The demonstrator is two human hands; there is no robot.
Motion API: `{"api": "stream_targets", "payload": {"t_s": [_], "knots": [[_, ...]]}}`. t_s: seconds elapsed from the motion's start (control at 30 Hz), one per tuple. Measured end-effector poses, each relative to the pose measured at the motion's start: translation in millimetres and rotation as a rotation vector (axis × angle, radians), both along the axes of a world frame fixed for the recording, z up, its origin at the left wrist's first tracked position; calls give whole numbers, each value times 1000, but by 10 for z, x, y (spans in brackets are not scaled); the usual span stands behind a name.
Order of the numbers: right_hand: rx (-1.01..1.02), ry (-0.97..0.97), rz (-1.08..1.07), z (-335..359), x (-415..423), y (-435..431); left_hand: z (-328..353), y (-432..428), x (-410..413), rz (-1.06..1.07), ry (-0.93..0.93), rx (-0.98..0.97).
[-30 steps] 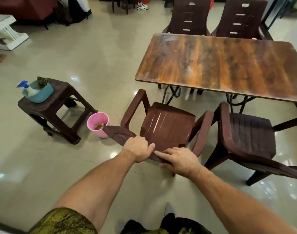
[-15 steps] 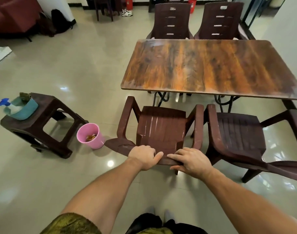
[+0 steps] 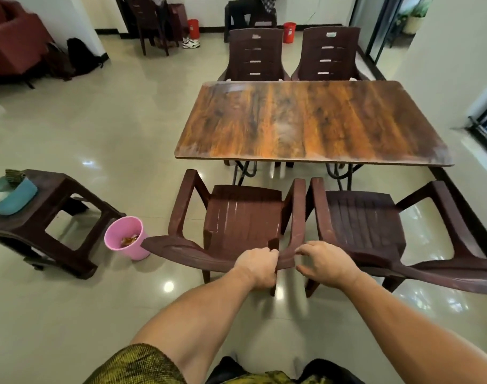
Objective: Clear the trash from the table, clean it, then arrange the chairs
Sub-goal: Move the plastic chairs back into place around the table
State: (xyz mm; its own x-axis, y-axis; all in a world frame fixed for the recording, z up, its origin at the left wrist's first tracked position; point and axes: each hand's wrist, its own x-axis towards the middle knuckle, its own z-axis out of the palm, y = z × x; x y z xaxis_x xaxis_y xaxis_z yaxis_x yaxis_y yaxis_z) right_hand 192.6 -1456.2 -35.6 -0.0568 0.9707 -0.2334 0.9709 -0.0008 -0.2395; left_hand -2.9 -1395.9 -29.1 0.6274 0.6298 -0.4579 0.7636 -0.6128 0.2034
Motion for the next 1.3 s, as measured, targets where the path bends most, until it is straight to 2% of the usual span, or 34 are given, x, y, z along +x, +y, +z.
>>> {"api": "stream_targets", "payload": {"t_s": [0.13,0.27,0.4,0.77,1.1,1.3], "knots": [[73,-152,-96,92,743,-311,-8,-216,309,213,35,136],[-18,-264,-271,-42,1370,-821,-101,-271,324,266,63,230],[-1,-203,-248,-178,1763,-1038,-118,-316,525,292,58,252],[68,-82,-228,-104,1510,-584,-187,-272,892,317,-38,211],[122,-96,-137,-303,1644,-1141,-173,-116,1067,352,-102,231],[93,-72,-196,-341,1766,-1164,-190,-6,1473,373,-122,243]]}}
